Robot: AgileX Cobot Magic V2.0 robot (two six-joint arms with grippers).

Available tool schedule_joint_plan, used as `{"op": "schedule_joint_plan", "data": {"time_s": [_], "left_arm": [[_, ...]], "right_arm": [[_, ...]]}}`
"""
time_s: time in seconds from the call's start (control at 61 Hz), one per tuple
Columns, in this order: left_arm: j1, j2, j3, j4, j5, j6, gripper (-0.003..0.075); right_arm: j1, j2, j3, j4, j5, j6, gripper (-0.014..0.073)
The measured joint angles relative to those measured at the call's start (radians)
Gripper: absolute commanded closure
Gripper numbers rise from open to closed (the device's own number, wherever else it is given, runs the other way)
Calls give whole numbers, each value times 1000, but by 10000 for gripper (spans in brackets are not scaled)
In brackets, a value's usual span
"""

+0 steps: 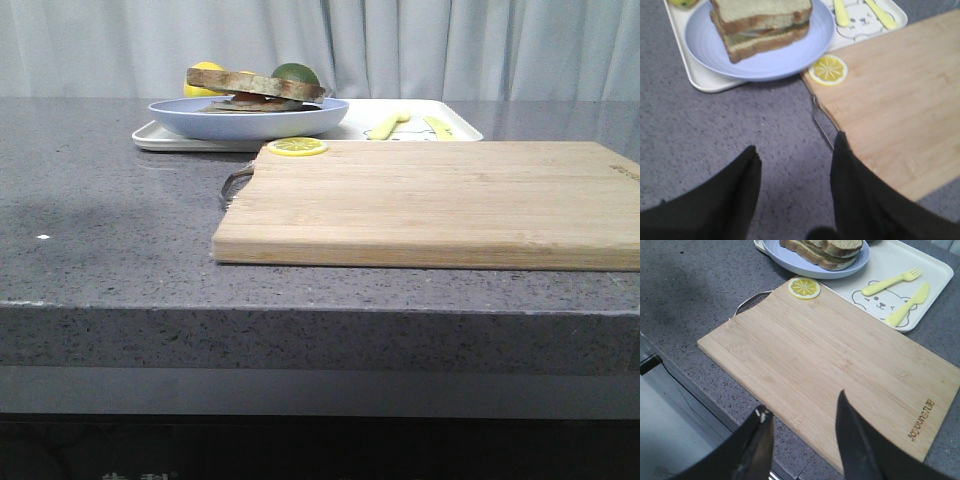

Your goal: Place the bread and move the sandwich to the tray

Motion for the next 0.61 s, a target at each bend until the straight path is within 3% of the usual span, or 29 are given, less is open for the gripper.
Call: {"op": "schedule_joint_plan", "data": {"time_s": [0.36, 0.606], "left_arm": [[-53, -291, 282, 59, -26, 2, 395], [-53, -431, 345, 64, -24, 4, 395]], "right_arm": [[0, 0, 0, 0, 0, 0, 263], [0, 0, 0, 4, 0, 0, 263]]}}
